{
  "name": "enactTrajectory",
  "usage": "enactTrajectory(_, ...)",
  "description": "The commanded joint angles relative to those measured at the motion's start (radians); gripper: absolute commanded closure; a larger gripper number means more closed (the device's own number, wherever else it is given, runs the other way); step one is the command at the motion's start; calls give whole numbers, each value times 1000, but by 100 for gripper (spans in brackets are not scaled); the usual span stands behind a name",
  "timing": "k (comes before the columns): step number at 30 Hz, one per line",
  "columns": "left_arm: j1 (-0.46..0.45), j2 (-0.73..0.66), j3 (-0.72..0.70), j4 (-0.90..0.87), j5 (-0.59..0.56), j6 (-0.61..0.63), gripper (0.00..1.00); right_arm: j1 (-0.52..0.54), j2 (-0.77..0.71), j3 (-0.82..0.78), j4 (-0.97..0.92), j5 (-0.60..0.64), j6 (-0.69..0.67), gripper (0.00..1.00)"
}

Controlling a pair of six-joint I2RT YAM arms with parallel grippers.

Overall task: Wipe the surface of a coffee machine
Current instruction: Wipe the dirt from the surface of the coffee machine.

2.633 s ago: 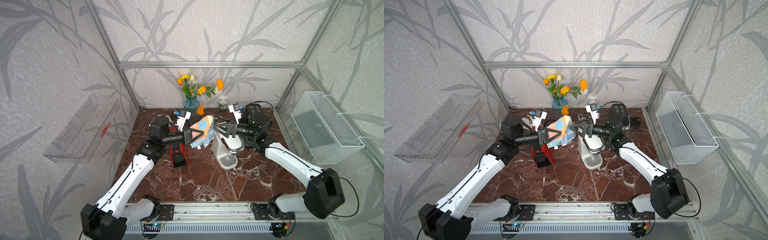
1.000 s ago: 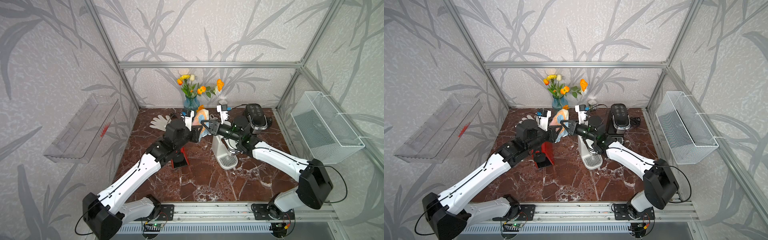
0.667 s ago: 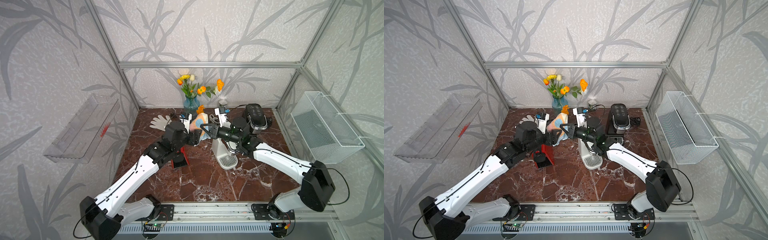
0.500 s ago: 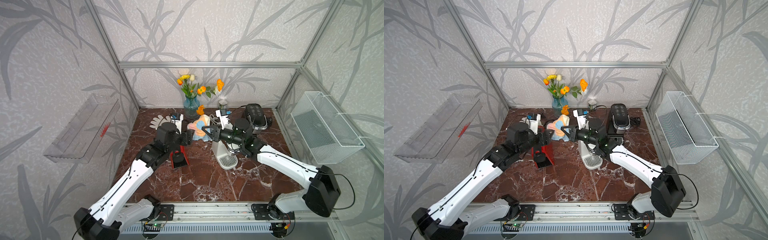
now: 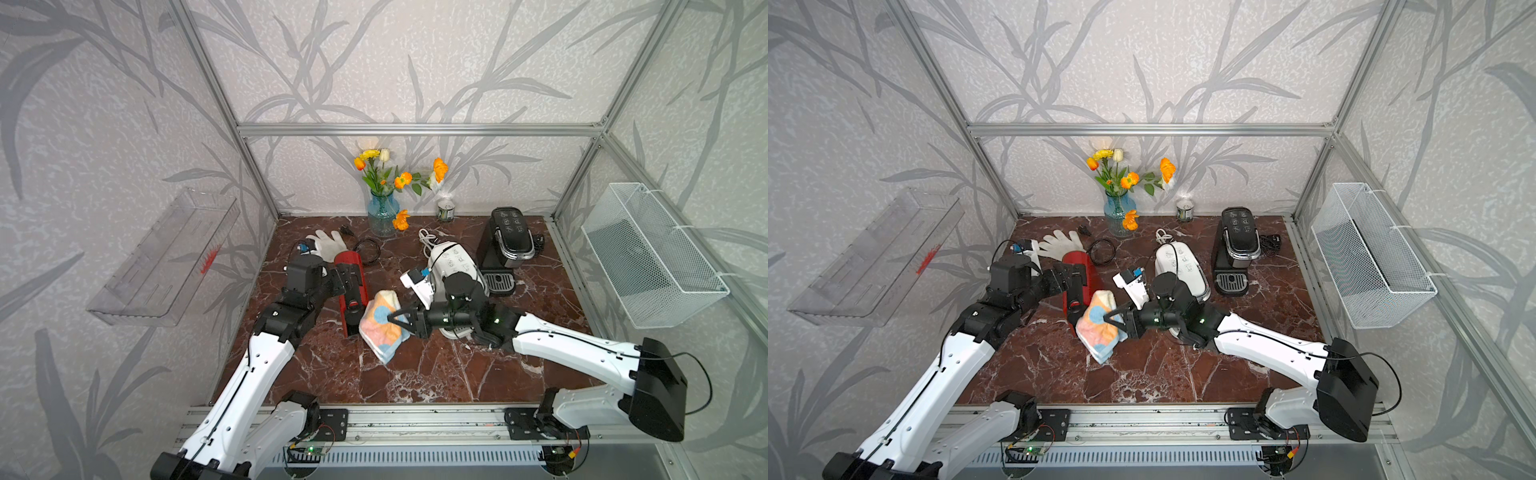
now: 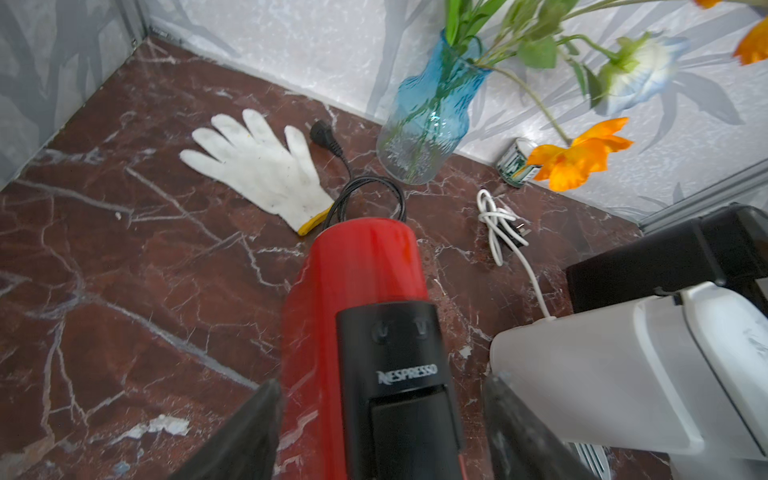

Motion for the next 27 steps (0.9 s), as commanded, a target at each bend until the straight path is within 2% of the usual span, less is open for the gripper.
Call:
enactTrajectory(1, 34, 2, -36, 2, 49, -54, 25, 36, 17, -59, 23, 54, 30, 100)
enactTrajectory(3, 45, 6, -61, 18, 74, -63, 25, 96, 53, -95, 78, 80, 70, 100)
enactTrajectory(8, 57, 4, -121, 68, 119, -84, 25, 135, 195, -126, 277, 145, 181, 100)
enactTrajectory(13, 63, 5, -150, 87, 134, -93, 25, 158, 341, -69, 396, 219, 232, 100)
enactTrajectory(20, 68, 10, -196, 135, 136, -101, 25, 162, 544, -7, 610, 304, 375, 100)
enactTrajectory(24, 71, 22, -205, 146, 143, -99, 25, 163, 631, 39, 701, 377, 392, 100)
enactTrajectory(27, 73, 25, -219, 158, 149, -99, 25, 163, 654, 51, 743, 443, 343, 100)
